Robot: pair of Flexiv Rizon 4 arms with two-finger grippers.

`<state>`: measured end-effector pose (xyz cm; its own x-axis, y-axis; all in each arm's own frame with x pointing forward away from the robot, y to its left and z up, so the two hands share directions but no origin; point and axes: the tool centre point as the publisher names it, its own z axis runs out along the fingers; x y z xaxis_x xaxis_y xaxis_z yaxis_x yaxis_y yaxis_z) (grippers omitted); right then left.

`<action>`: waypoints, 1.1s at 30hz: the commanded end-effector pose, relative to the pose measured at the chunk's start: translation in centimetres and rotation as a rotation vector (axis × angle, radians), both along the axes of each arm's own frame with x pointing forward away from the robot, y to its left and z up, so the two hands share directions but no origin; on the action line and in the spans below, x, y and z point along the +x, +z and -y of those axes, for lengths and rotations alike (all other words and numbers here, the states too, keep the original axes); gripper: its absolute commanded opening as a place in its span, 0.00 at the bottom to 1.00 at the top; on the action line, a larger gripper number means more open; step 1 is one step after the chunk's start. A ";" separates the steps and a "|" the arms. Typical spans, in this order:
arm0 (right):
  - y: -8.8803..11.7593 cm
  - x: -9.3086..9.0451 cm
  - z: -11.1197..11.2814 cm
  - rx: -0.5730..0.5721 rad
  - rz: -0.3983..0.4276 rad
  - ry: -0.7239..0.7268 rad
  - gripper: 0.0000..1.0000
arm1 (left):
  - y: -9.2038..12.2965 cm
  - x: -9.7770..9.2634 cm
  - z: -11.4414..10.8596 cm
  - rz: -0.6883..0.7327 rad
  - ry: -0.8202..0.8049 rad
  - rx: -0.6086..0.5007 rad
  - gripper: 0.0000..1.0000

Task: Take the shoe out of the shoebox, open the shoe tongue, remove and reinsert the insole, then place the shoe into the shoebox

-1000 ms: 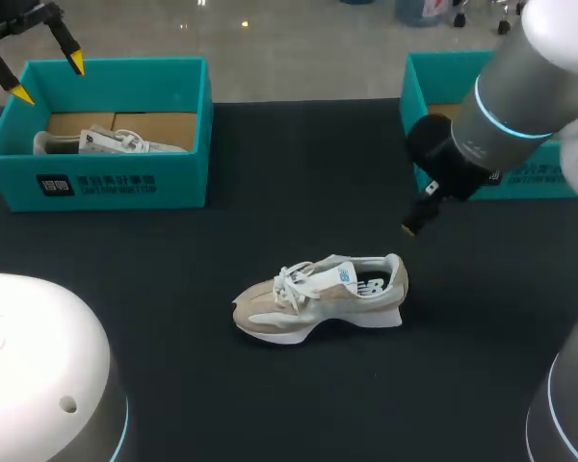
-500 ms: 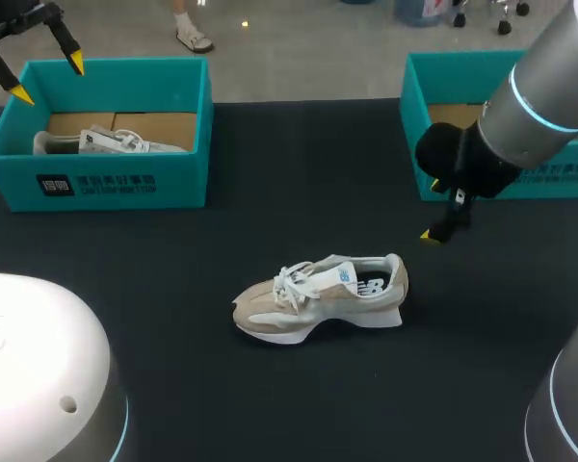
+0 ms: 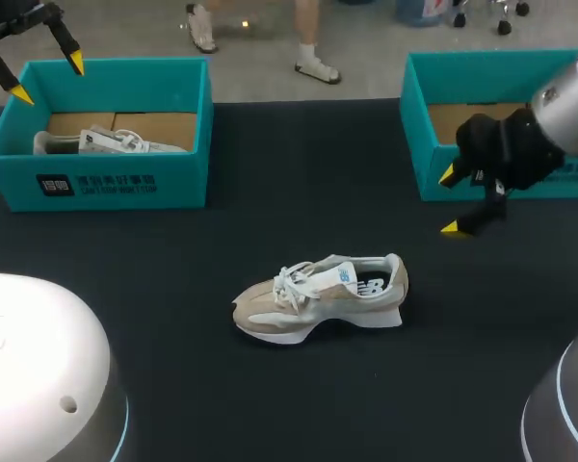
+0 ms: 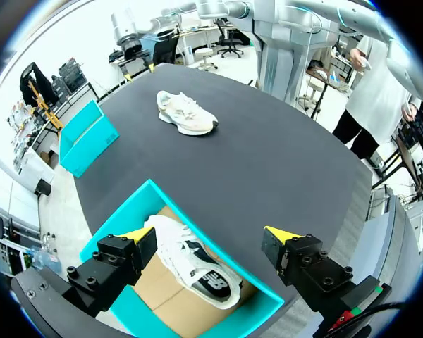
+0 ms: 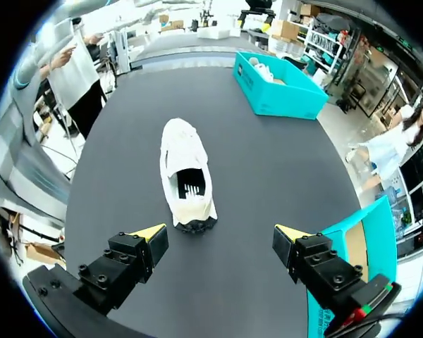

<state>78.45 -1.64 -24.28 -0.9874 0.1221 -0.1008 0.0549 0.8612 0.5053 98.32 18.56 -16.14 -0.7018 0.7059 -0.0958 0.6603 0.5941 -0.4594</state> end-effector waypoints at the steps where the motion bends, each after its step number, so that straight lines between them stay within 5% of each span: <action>1: -0.6 -0.4 1.6 0.138 0.028 0.070 1.00 | 0.0 0.0 0.0 -0.001 -0.002 0.001 1.00; 27: -1.6 -0.1 2.9 0.145 0.016 0.126 1.00 | 0.0 0.0 0.0 -0.001 -0.002 0.001 1.00; 33: -2.3 -0.8 6.0 0.219 0.049 0.097 1.00 | 0.0 0.0 0.0 -0.001 -0.002 0.001 1.00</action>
